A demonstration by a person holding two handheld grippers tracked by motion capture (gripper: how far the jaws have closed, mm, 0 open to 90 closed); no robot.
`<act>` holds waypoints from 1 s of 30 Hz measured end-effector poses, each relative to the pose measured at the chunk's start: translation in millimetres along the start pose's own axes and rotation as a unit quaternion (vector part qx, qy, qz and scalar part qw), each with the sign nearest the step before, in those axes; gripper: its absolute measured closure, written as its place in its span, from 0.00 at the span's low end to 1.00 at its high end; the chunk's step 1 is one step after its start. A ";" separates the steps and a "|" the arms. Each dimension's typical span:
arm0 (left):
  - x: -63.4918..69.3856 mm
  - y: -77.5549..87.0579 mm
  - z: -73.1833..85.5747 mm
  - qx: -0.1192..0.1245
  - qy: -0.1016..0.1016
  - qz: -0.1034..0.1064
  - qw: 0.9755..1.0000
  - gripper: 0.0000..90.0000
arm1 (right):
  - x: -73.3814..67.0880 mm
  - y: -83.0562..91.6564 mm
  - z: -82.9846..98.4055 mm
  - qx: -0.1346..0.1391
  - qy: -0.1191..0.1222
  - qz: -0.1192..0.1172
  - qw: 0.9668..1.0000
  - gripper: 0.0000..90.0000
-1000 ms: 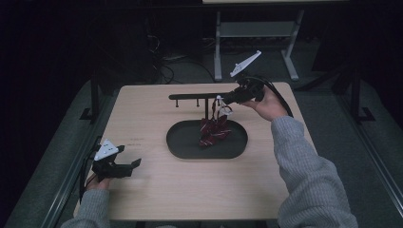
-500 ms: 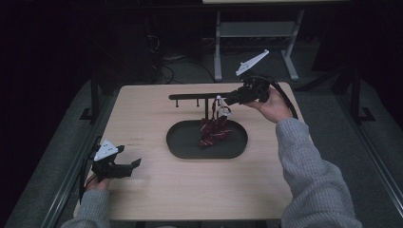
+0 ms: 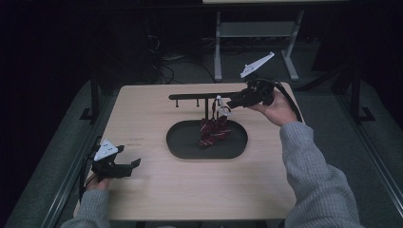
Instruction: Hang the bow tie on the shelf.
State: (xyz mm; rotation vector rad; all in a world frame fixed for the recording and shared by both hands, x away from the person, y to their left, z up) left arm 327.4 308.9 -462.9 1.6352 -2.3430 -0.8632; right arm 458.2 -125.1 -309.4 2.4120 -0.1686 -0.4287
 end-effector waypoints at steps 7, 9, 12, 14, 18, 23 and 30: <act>0.0 0.1 0.0 0.000 0.000 -0.001 1.000 0.14 | -1.2 -0.5 5.6 0.003 -0.001 -0.003 1.000 0.66; 0.2 0.1 0.0 0.000 0.000 0.000 1.000 0.14 | -2.4 -0.8 7.7 0.004 -0.005 -0.003 1.000 0.65; 0.2 0.0 0.0 0.001 0.001 -0.001 1.000 0.14 | -3.6 -0.6 10.6 0.004 -0.004 -0.003 1.000 0.64; 0.4 -0.1 -0.1 0.004 0.005 -0.001 1.000 0.14 | -4.8 0.3 13.4 0.008 -0.007 -0.005 1.000 0.63; 0.0 0.1 -0.1 0.004 0.004 -0.001 1.000 0.14 | -8.3 2.5 16.0 0.011 -0.005 -0.006 1.000 0.63; 0.1 0.6 -0.8 0.005 0.001 0.000 1.000 0.14 | -10.2 4.7 18.8 0.012 -0.003 -0.006 1.000 0.63; 0.4 0.2 -0.5 0.006 0.001 0.000 1.000 0.14 | -14.4 9.5 26.1 0.016 -0.002 -0.006 1.000 0.61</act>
Point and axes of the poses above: each handheld gripper's, and its own axes: y roughly backward along the jaws, z roughly out of its underside, x roughly to its right, the point moved 4 cm from there along -y, roughly forward along the jaws, and after that the axes turned 15 degrees about -z, right-handed, at the moved point
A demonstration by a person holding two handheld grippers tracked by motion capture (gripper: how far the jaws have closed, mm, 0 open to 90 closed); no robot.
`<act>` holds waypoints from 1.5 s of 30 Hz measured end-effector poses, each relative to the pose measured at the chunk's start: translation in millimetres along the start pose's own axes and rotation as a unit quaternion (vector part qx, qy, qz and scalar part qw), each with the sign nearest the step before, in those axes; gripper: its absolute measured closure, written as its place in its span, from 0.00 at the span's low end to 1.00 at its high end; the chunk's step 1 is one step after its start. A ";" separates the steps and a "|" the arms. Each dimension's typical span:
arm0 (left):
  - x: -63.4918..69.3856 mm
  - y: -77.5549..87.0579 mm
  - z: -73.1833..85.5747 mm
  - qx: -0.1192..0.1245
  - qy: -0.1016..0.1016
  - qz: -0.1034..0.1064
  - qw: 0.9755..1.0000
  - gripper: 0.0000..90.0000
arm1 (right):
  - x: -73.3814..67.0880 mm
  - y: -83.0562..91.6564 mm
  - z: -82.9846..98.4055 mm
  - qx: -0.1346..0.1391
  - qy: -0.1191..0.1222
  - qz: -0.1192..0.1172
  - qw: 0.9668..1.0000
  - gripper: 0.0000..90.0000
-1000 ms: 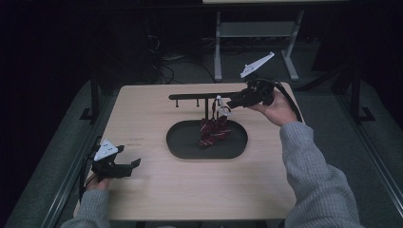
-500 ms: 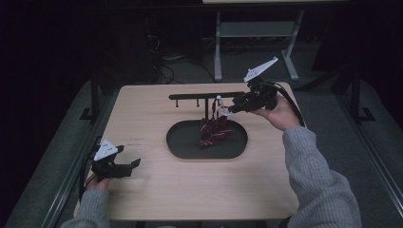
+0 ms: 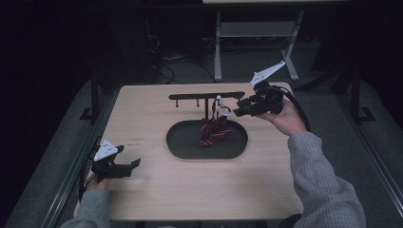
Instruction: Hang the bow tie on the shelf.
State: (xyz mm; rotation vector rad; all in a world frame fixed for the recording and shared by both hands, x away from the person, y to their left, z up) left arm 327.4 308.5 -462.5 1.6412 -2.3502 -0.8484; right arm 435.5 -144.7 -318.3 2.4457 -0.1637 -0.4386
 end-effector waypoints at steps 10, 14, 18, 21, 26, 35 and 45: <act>-0.1 -0.1 0.1 -0.002 -0.003 -0.001 1.000 0.14 | -5.3 5.7 10.0 0.007 -0.001 0.006 1.000 0.59; -0.6 -0.2 0.1 0.000 -0.003 -0.001 1.000 0.14 | -8.3 7.5 17.3 0.007 -0.003 0.004 1.000 0.59; -0.3 -0.1 0.2 -0.001 -0.003 -0.001 1.000 0.15 | -11.2 8.7 23.3 0.009 -0.006 0.004 1.000 0.58; -0.6 -0.1 0.1 0.000 -0.003 -0.001 1.000 0.14 | -12.1 9.0 26.3 0.009 -0.007 0.006 1.000 0.58; -0.3 0.4 0.1 -0.003 -0.003 -0.002 1.000 0.14 | -13.6 10.1 35.0 0.013 -0.013 0.007 1.000 0.57; -0.4 0.7 0.1 -0.003 -0.004 -0.002 1.000 0.14 | -15.1 12.5 48.0 0.017 -0.022 0.008 1.000 0.56; 0.1 0.8 0.2 -0.003 -0.001 -0.001 1.000 0.14 | -17.8 16.1 60.2 0.021 -0.028 0.010 0.999 0.55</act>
Point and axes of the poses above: each handheld gripper's, and its own axes: y roughly backward along the jaws, z roughly out of its underside, x roughly to its right, the point moved 4 cm from there along -y, roughly forward along the jaws, and after that the axes turned 15 degrees about -z, right-handed, at the moved point
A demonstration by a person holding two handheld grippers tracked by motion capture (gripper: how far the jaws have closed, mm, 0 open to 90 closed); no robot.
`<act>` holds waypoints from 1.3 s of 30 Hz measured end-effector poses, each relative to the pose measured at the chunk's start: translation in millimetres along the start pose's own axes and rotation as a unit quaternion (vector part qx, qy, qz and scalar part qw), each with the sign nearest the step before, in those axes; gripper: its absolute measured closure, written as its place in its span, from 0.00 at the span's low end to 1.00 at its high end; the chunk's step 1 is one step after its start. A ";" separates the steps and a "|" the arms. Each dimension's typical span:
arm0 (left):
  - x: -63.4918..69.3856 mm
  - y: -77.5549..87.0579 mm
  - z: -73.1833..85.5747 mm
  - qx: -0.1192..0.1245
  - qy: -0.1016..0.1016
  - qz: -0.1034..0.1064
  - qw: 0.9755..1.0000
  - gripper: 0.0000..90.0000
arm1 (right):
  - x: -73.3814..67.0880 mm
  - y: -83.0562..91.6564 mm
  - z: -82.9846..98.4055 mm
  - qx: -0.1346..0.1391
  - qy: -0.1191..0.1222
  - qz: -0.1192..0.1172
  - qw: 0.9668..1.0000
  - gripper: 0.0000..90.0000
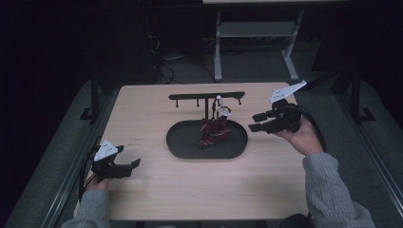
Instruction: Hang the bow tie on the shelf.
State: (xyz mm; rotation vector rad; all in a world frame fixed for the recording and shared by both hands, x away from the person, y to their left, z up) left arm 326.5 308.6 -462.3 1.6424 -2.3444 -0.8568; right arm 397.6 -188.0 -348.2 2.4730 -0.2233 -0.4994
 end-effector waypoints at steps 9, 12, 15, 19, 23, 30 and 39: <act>0.3 0.4 0.1 -0.001 0.000 0.000 1.000 0.14 | -1.9 1.1 16.9 0.004 -0.011 0.001 1.000 0.55; 0.5 0.2 0.1 -0.001 0.001 0.000 1.000 0.14 | -2.7 1.6 20.6 0.003 -0.011 0.002 1.000 0.55; 0.8 0.2 0.1 -0.001 0.001 0.001 1.000 0.14 | -4.3 2.6 28.9 0.007 -0.016 0.002 1.000 0.55; 1.0 0.0 0.1 0.000 0.001 0.001 1.000 0.14 | -4.7 2.2 38.1 0.006 -0.027 0.001 1.000 0.54; 1.0 0.3 0.1 -0.001 0.000 0.001 1.000 0.14 | -5.1 2.5 44.8 0.010 -0.028 0.002 1.000 0.54; 0.9 0.5 0.4 0.000 0.002 0.000 1.000 0.14 | -4.4 1.1 57.5 0.013 -0.038 0.004 0.999 0.54; 1.3 0.4 0.5 0.000 0.002 0.001 1.000 0.14 | -6.3 -0.1 78.8 0.018 -0.052 0.009 0.998 0.54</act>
Point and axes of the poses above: each handheld gripper's, and its own axes: y roughly backward along the jaws, z roughly out of its underside, x roughly to its right, the point moved 4 cm from there along -y, roughly forward along the jaws, and after that the axes turned 15 degrees about -z, right-handed, at the moved point
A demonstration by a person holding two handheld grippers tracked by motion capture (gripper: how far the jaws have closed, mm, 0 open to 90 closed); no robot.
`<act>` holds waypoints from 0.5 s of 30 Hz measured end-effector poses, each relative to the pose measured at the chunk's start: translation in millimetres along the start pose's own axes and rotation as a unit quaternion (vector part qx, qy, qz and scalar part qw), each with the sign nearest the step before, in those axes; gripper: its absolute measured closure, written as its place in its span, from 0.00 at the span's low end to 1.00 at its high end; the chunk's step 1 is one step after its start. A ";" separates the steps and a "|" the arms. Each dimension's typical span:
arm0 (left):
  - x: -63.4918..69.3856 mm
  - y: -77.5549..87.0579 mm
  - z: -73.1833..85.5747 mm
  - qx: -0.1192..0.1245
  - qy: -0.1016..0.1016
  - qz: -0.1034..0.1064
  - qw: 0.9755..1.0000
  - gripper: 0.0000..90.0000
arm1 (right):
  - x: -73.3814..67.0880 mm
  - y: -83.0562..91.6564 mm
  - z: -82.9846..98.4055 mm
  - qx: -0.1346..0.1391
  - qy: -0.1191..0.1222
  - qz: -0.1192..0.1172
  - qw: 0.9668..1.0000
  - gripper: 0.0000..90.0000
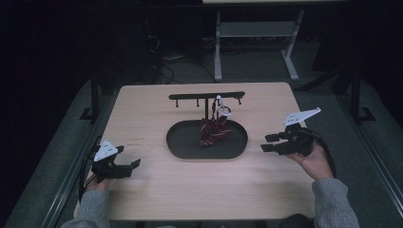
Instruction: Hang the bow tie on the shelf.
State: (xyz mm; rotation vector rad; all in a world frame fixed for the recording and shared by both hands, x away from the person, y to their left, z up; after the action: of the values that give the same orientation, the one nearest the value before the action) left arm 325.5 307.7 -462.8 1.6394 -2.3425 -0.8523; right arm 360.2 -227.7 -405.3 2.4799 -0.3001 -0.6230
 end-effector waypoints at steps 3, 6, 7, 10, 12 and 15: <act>0.1 -0.2 0.1 0.000 -0.001 0.000 1.000 0.14 | 0.3 0.3 4.5 0.004 -0.003 0.001 1.000 0.54; 0.2 -0.1 0.2 -0.001 -0.002 0.000 1.000 0.14 | 0.6 1.2 10.7 0.008 -0.008 0.001 1.000 0.54; 0.2 0.1 0.2 -0.001 -0.002 0.000 1.000 0.14 | 0.9 1.6 12.6 0.006 -0.010 0.003 1.000 0.54; 0.1 -0.1 0.2 -0.001 -0.001 0.000 1.000 0.14 | 0.7 3.3 17.9 0.009 -0.013 0.007 1.000 0.54; 0.1 -0.2 0.4 -0.001 -0.002 0.000 1.000 0.14 | 0.5 4.0 21.7 0.011 -0.016 0.008 1.000 0.54; 0.3 -0.2 0.4 -0.001 -0.002 0.000 1.000 0.14 | 0.6 4.8 27.3 0.012 -0.021 0.008 1.000 0.53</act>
State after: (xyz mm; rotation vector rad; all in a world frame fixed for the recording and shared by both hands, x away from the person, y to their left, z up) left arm 325.4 307.6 -463.3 1.6383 -2.3444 -0.8583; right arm 346.9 -244.5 -422.9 2.4864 -0.3454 -0.6677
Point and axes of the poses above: each handheld gripper's, and its own axes: y roughly backward along the jaws, z roughly out of its underside, x roughly to its right, the point moved 4 cm from there along -y, roughly forward along the jaws, and after that the axes turned 15 degrees about -z, right-handed, at the moved point
